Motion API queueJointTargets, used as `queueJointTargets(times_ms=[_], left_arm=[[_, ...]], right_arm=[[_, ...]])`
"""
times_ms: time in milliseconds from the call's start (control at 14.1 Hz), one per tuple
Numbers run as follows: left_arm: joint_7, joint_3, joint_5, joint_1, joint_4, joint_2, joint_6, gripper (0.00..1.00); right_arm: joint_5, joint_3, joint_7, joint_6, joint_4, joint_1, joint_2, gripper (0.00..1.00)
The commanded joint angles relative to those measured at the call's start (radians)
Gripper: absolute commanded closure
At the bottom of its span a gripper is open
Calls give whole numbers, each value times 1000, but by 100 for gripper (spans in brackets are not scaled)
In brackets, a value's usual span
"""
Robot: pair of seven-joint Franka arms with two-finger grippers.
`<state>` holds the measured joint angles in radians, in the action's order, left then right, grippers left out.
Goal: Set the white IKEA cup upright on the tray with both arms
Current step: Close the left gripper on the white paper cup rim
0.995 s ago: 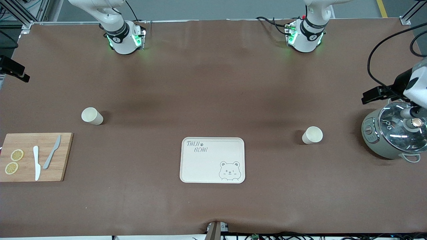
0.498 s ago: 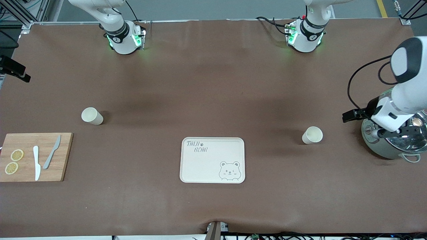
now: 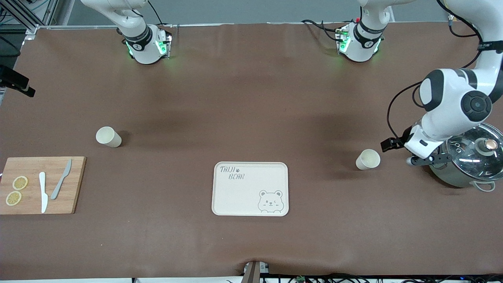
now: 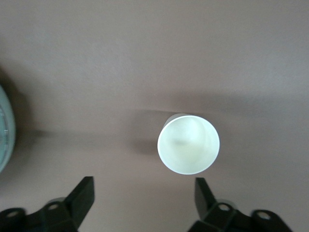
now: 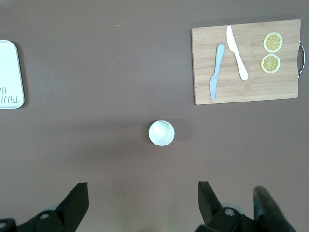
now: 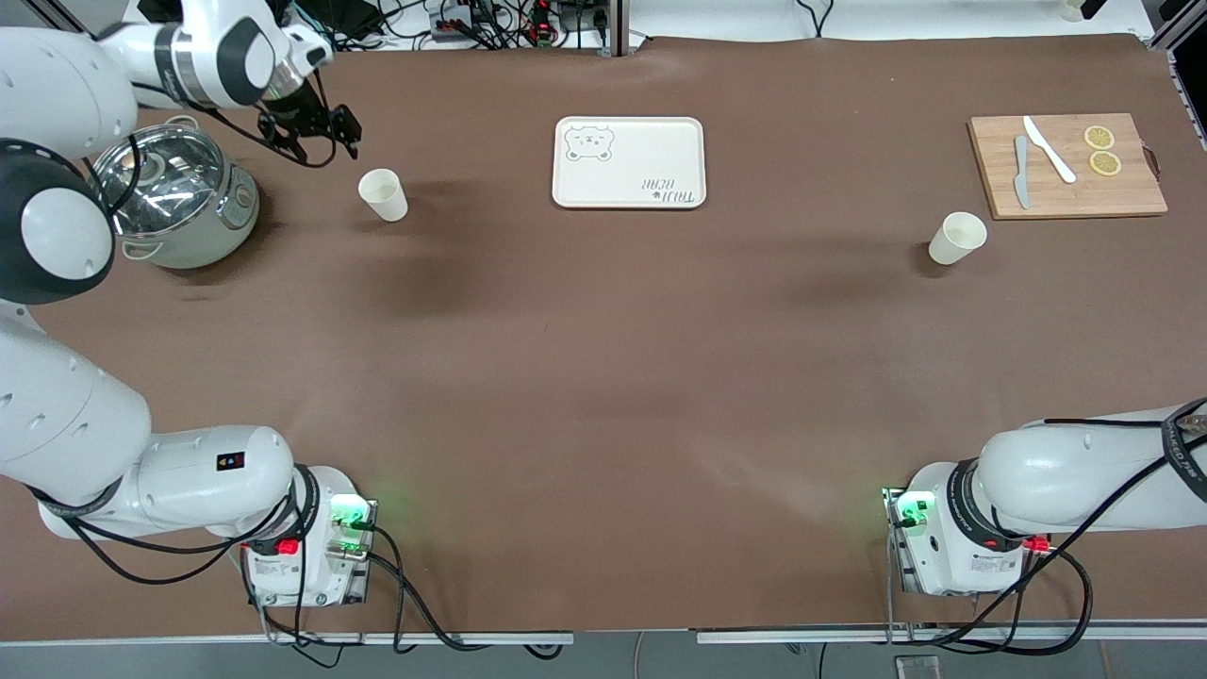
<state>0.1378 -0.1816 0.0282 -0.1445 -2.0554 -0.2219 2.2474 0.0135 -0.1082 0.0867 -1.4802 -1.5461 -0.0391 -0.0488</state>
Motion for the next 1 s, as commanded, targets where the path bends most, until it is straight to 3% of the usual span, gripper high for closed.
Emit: queueJointTargets(times_ms=[0,213,355,498,711,782,924], left_arm=[[0,-3,-7,-3,-8,-52,72,11],[0,-3,-7,-3,-8,-126,168,12],[-1,-3,-7,-3,-5,-158,188,20],[-1,-3,-7,-3,-5,-178,190,38],[-4,-3,-7,-3,-2,-191,190,89],[-3,-3,-7,-1,0,-191,190,100],[-6,-4,-7,-1,6,-185,181,100]], right_arm=[[16,7,-7,11,20,-27,7,0],[17,8,-7,11,18,-38,7,0],[17,8,-7,9,20,-35,7,0],[16,8,-5,6,20,-39,7,0],[25,8,-5,-2,18,-38,24,0],[35,8,-5,-3,20,-38,24,0],[37,7,-5,-3,18,-41,29,0]])
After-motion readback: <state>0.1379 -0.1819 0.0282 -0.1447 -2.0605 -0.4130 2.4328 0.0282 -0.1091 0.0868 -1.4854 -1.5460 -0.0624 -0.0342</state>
